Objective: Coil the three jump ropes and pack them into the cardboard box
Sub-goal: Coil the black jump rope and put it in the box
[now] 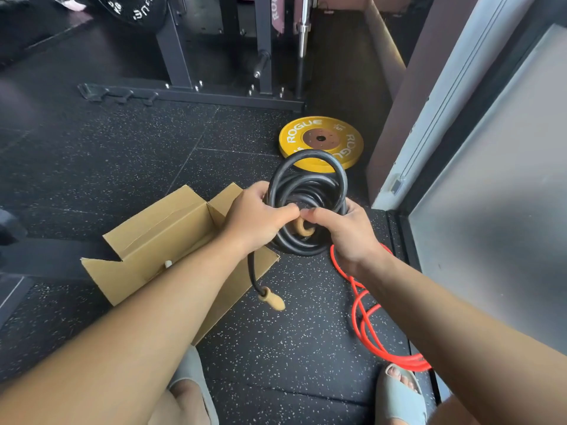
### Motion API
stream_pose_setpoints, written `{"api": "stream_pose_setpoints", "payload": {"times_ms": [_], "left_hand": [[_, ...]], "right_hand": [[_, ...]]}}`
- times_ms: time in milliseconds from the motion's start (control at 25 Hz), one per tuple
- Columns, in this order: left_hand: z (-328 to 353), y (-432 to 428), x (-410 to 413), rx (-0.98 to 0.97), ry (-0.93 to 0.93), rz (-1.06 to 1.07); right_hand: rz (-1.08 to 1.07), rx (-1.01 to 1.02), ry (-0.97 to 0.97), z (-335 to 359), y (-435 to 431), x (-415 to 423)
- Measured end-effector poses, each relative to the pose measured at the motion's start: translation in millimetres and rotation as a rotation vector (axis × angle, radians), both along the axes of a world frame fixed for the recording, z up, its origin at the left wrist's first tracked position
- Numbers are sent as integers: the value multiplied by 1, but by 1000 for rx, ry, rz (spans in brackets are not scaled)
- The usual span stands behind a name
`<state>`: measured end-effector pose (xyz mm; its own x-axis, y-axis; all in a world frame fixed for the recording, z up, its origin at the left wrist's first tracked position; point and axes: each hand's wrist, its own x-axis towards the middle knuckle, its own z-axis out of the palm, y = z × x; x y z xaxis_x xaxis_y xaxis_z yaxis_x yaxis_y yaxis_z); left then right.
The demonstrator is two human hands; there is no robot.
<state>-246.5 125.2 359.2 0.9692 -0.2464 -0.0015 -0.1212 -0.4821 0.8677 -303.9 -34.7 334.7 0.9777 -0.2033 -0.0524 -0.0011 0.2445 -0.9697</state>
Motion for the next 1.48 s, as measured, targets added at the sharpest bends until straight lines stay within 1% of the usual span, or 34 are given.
{"api": "stream_pose_setpoints", "payload": {"times_ms": [120,240,280,360,440,520,680,760,840,960,1080,1160,1280,1360,1440,1480], "left_hand": [[-11,3,3,-7,267,-68],[-9,21,9,-67,561,-312],[-8,28,10,-79,618,-405],[-15,39,11,42,598,-502],[-33,41,9,204,481,-405],[-49,36,7,290,377,-292],[-64,30,11,476,224,-210],[-72,33,15,556,149,-160],[-85,39,13,580,178,-150],[-108,45,4,600,267,-193],[-127,50,2,525,320,-146],[-139,54,1,558,352,-139],[-155,64,-3,659,401,-149],[-158,67,-1,690,428,-119],[-158,69,5,666,429,-53],[-155,70,8,614,433,-17]], "right_hand": [[-11,-48,-18,5,-5,3],[-34,-120,25,1,-6,6],[-47,-138,48,-2,-8,6],[-68,-152,82,-5,-11,4],[-67,-138,97,-6,-14,3],[-49,-124,101,-5,-12,2],[-23,-137,106,-2,-8,1],[-24,-99,103,2,-8,-1],[-26,-54,97,7,-10,-1],[-18,-24,84,13,-9,-2],[20,-32,83,13,-6,-4],[29,-11,93,13,-5,-7],[41,43,79,17,-8,-7],[52,50,71,20,-9,-6],[32,35,84,20,-11,-5],[13,30,98,21,-12,-5]]}}
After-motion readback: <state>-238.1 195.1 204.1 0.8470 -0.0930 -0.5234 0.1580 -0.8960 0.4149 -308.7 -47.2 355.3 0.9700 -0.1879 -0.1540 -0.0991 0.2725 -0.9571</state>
